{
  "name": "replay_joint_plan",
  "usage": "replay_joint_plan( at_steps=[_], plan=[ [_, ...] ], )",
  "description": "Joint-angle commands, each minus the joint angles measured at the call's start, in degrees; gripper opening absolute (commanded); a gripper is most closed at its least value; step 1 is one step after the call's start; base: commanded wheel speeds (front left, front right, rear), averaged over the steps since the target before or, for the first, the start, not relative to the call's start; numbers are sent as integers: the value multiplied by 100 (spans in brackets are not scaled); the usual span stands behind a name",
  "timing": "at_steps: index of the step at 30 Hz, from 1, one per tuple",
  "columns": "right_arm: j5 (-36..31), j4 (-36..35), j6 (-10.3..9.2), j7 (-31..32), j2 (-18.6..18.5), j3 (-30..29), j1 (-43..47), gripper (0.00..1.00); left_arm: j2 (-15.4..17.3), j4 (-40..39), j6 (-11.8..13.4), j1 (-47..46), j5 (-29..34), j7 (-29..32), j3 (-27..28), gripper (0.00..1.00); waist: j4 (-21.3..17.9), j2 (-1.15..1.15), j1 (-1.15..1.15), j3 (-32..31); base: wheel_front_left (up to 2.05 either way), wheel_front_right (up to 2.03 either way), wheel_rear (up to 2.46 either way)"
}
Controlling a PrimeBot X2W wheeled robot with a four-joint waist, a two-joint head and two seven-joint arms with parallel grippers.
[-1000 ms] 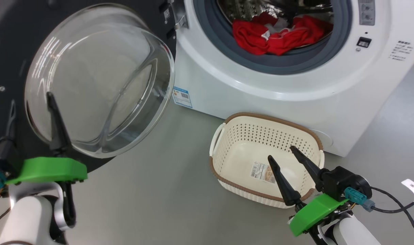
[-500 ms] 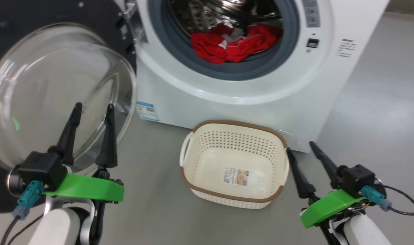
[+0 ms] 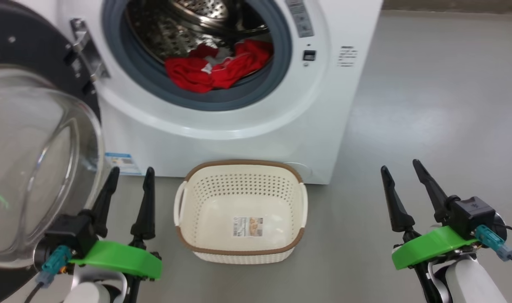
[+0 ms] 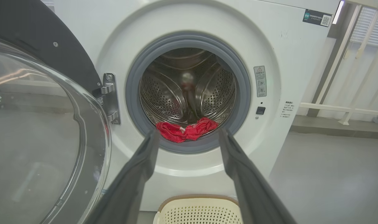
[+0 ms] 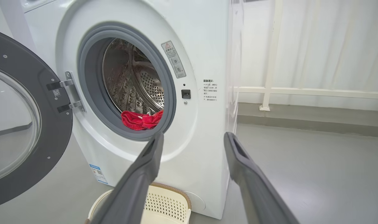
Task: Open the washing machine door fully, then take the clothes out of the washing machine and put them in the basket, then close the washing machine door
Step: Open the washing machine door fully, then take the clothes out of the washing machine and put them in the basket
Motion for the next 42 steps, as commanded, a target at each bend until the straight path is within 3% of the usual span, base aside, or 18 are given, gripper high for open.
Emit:
replay_joint_plan(
  at_steps=[1, 17, 42],
  plan=[
    [-50, -216, 20, -50, 16, 105, 60, 100, 168, -84, -18, -20, -2, -68, 198, 100, -325, 0, 0, -154, 0, 0, 0],
    [-104, -850, 20, -51, 17, -95, 758, 100, 282, 65, -65, 943, -201, -245, 432, 100, -1036, 0, 0, -533, 0, 0, 0],
    [-295, -1240, 20, -51, 17, -288, 1239, 100, 480, -34, 218, 1321, 163, -264, 270, 100, -992, 0, 0, -721, 0, 0, 0]
  ],
)
